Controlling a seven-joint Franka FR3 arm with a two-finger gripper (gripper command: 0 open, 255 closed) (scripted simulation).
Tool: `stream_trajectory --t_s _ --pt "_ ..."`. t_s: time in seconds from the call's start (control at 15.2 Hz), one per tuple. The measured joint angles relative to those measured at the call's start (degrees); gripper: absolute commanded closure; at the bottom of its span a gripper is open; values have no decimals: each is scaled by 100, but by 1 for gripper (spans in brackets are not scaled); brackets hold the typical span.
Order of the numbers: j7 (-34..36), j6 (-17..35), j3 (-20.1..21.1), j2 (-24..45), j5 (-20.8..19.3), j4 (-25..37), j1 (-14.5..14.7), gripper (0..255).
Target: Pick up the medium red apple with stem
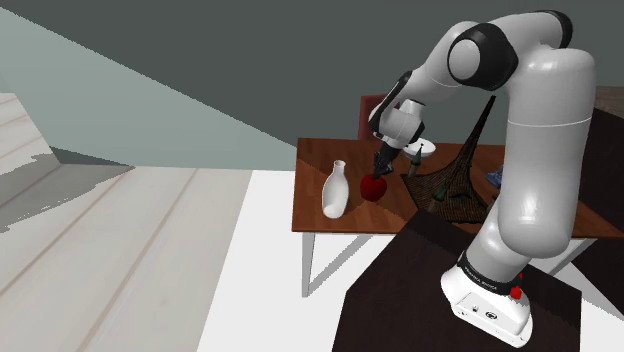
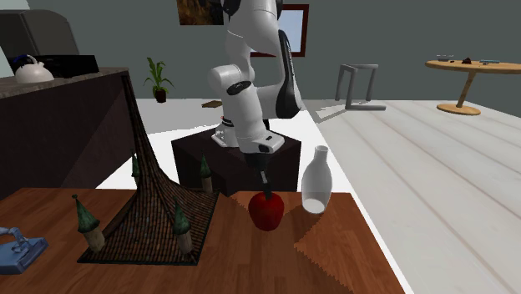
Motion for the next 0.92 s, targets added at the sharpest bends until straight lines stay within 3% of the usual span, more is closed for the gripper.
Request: stream_trajectory --t_s 0.46,0.92 --pt "0 -1 1 2 1 4 -1 255" --pt "514 -202 -357 -479 -669 -88 247 255"
